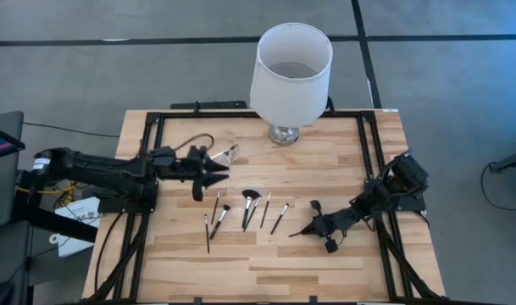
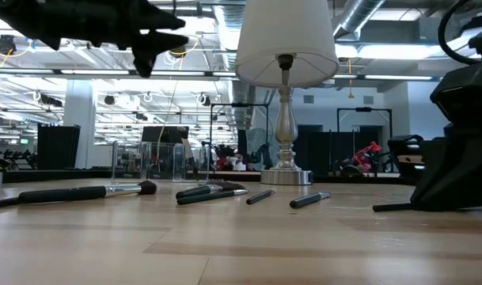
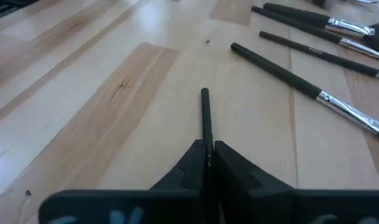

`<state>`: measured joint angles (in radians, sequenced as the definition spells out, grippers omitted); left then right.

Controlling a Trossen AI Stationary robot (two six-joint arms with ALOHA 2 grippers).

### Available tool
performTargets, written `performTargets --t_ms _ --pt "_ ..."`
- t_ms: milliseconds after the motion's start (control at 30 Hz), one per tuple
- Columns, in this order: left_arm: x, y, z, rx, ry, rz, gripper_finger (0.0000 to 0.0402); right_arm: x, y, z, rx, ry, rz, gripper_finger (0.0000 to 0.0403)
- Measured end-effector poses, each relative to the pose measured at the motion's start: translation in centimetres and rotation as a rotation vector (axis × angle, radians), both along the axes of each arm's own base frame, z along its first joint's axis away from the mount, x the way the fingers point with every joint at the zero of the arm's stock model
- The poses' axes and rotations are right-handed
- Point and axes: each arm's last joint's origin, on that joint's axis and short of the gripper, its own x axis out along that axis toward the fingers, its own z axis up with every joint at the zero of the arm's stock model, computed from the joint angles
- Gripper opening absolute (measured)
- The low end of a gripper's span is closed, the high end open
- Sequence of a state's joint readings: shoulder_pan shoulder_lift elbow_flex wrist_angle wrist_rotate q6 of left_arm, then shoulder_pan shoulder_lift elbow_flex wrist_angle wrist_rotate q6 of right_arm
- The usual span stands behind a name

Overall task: Put items in baskets/containers
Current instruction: Put the black eyeshadow brush into the transparent organizer

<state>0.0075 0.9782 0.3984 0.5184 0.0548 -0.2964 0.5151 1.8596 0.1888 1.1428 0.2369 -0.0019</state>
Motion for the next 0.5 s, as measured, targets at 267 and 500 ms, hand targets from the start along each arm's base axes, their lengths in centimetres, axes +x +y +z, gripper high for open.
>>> performTargets --t_ms 267,500 --pt "4.3 -2.6 -4.0 0.101 0.224 -0.064 0.0136 5.7 -0.8 1.9 0.018 -0.071 -0.104 0.0008" --pt "6.4 -4.0 -7.1 0.169 0.353 -0.125 0.0142 11.4 -1.1 3.7 -0.075 0.072 -0.071 0.0009"
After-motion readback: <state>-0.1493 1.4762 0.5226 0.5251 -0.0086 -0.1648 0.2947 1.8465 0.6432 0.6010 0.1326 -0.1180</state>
